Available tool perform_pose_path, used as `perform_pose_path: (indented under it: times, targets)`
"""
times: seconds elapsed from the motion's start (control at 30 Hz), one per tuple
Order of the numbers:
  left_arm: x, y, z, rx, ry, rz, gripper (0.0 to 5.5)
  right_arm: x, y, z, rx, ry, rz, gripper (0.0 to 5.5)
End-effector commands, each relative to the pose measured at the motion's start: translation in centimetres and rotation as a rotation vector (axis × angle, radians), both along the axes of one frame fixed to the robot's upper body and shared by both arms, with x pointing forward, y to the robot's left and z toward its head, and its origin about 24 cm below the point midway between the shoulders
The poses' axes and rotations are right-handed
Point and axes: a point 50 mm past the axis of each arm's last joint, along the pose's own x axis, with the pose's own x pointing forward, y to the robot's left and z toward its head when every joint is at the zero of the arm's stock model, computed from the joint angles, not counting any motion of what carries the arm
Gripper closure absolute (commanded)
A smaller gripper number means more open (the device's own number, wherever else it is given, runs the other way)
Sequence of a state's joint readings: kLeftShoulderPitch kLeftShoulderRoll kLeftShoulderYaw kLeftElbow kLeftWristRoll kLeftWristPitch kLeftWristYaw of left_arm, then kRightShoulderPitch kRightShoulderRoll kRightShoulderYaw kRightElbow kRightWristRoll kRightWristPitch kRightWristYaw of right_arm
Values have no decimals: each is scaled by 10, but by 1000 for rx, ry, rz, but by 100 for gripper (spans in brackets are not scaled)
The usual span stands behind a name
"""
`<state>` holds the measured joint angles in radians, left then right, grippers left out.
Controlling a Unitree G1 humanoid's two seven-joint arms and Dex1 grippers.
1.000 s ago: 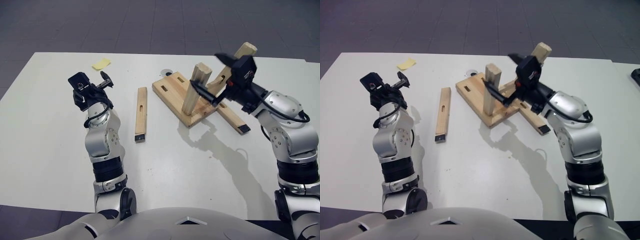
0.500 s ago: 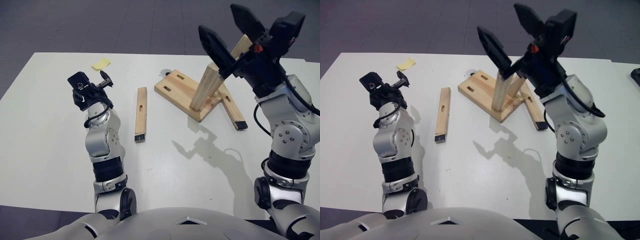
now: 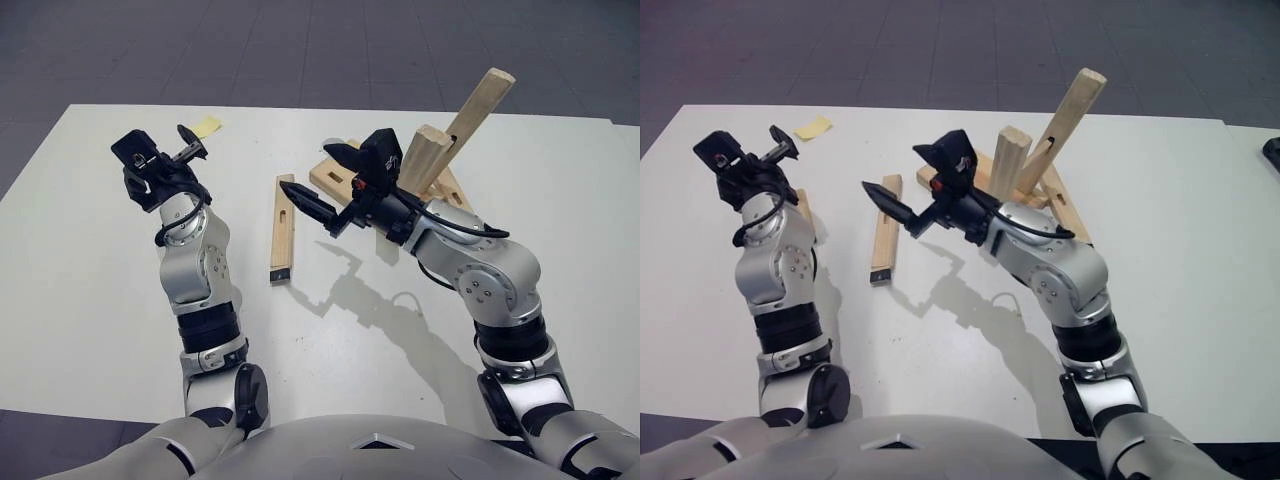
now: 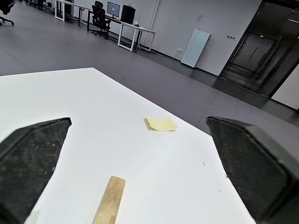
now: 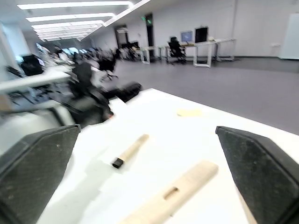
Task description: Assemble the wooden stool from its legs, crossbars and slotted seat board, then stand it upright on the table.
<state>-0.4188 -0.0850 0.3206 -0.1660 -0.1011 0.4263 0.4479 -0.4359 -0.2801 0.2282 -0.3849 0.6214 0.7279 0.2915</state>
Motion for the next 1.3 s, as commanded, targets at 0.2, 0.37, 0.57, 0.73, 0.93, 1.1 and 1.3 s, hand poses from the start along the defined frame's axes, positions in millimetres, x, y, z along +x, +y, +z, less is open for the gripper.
perform_pose_path:
  times: [0.2,0.37,0.57,0.73,0.93,1.1,1.3]
  targets:
    - [1,-3,-2,5,17,-7,11,20,-39,13,-94,-137,-176,10]
    - [1,-3,-2,12,21,-15,11,23,-44,8,-98,-122,-253,10]
    - [2,-4,-3,12,23,-20,11,36,5,-20,-182,18,-219,10]
    - [6,-5,-8,27,74,-46,11,53,23,-38,-247,164,-248,10]
    - [8,-7,-13,37,107,-69,11,70,20,-52,-346,280,-289,10]
    - [6,-10,-19,28,135,-67,11,79,18,-58,-378,331,-289,10]
    - [6,-11,-23,21,160,-63,11,88,18,-63,-401,395,-268,10]
